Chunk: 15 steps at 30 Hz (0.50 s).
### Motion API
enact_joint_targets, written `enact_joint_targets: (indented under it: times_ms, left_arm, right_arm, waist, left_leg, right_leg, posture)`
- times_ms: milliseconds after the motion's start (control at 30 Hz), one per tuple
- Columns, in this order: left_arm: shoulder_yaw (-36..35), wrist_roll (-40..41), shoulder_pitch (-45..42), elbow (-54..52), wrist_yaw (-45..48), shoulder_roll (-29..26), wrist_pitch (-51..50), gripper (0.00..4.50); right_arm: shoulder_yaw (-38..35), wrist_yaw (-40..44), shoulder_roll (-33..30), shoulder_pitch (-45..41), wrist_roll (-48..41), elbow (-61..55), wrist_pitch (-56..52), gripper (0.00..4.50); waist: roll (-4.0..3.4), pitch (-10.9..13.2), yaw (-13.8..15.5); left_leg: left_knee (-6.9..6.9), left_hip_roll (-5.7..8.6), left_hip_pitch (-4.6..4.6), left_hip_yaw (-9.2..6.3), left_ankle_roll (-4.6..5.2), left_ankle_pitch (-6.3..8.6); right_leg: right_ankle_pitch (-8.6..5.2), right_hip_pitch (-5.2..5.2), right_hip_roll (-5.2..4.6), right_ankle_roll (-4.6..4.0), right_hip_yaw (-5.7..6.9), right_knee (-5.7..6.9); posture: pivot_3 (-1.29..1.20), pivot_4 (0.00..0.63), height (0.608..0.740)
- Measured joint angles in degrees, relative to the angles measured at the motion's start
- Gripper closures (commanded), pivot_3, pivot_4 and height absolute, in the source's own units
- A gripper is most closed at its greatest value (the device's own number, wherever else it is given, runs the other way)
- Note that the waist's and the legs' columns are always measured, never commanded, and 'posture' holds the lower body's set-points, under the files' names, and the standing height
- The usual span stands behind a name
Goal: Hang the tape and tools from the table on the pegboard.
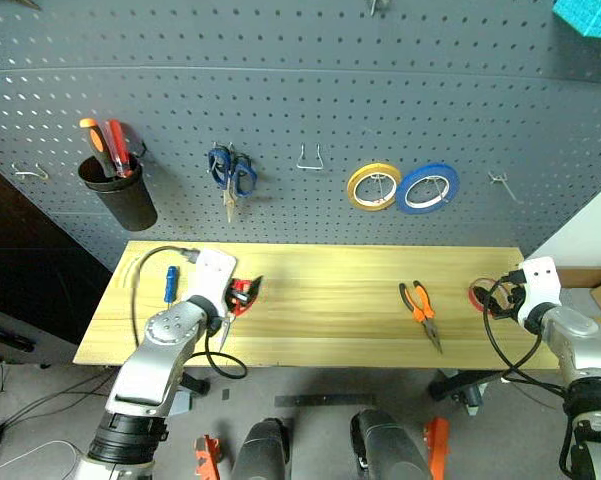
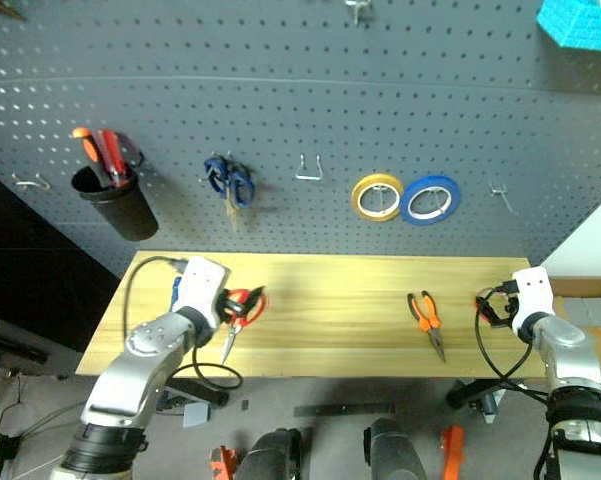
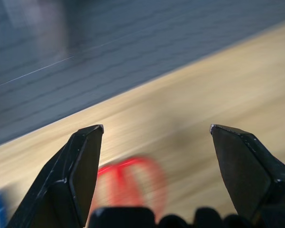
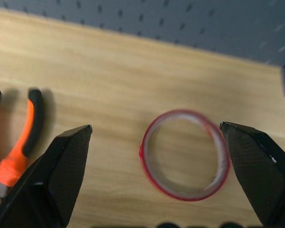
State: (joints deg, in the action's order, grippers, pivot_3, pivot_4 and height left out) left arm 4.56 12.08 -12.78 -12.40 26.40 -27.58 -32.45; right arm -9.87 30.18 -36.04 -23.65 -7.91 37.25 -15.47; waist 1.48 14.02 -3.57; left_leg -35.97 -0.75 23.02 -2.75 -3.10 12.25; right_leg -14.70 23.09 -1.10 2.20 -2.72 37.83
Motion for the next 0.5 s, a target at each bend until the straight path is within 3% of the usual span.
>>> enact_joint_targets:
  times_ms: [167, 400, 500]
  left_arm:
    - [5.86, 3.62, -6.72, -2.70, 11.37, -0.89, -1.07, 0.63]
    - [7.76, 3.12, -9.38, -2.69, 17.31, -2.94, -0.34, 0.63]
    - [7.74, 3.10, -9.38, -2.68, 18.60, -3.84, -0.32, 0.60]
  right_arm:
    - [2.18, 2.42, -0.09, -9.41, 1.77, 11.17, -0.51, 0.00]
    - [5.78, 4.92, -0.41, -18.81, 6.41, 26.76, 0.16, 0.00]
    - [7.50, 5.62, -0.86, -20.62, 8.83, 31.00, 0.67, 0.58]
  waist:
    - [0.09, 1.85, -0.18]
    - [0.20, 3.70, -0.55]
    - [0.17, 3.90, -0.58]
  left_leg:
    - [-0.01, 0.01, 0.07, 0.01, 0.00, 0.00]
    - [0.00, 0.04, 0.19, -0.02, 0.00, 0.00]
    - [-0.03, 0.06, 0.45, -0.08, 0.00, 0.00]
  right_leg:
    - [0.00, 0.09, 0.00, 0.02, -0.01, 0.04]
    - [0.06, 0.16, -0.05, -0.08, 0.02, 0.01]
    - [0.08, 0.37, -0.08, -0.11, 0.07, 0.00]
  posture:
    - [-0.07, 0.322, 0.740]
    - [-0.06, 0.335, 0.740]
    - [-0.04, 0.332, 0.740]
